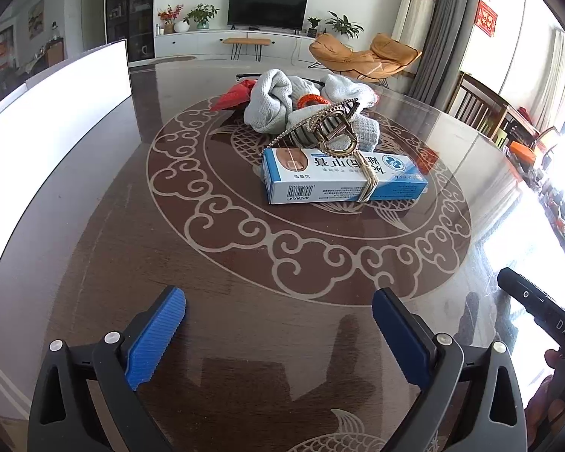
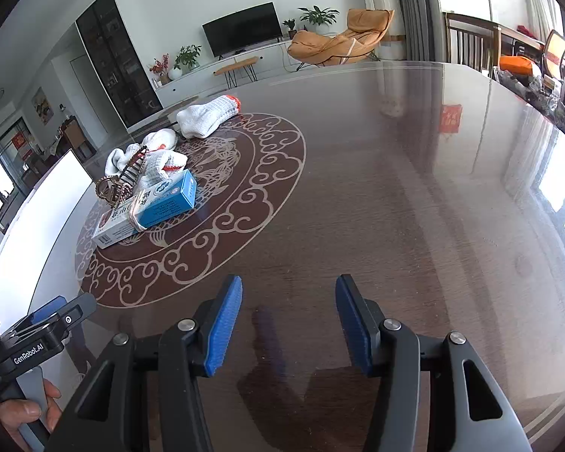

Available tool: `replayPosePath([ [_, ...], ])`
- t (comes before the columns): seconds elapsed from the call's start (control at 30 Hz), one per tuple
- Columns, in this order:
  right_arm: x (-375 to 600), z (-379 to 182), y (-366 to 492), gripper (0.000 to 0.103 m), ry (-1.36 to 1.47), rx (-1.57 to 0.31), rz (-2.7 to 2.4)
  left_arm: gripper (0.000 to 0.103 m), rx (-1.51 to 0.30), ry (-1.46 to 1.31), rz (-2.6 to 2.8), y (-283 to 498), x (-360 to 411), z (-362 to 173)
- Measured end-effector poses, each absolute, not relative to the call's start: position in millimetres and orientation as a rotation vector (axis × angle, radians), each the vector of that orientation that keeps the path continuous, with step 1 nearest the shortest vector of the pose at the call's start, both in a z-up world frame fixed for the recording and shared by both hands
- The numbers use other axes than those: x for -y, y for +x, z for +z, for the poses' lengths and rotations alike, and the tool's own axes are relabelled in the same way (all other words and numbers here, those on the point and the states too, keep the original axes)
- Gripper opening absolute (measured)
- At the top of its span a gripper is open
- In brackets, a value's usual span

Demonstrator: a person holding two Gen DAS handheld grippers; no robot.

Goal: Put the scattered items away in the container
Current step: 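Move both tools back over the table toward the remaining items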

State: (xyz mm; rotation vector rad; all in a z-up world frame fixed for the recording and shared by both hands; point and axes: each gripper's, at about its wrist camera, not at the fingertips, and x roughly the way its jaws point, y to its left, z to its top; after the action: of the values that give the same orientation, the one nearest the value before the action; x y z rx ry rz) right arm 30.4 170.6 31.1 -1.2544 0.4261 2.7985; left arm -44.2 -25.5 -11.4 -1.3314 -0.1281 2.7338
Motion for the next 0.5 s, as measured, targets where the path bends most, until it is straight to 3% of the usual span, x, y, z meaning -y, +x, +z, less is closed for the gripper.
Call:
replayPosePath([
  [0.5, -172.4, 31.1, 30.4, 0.054, -1.250, -0.461, 2.807, 0.103, 0.109, -1.336, 2.726, -44.0, 24.1, -13.0],
])
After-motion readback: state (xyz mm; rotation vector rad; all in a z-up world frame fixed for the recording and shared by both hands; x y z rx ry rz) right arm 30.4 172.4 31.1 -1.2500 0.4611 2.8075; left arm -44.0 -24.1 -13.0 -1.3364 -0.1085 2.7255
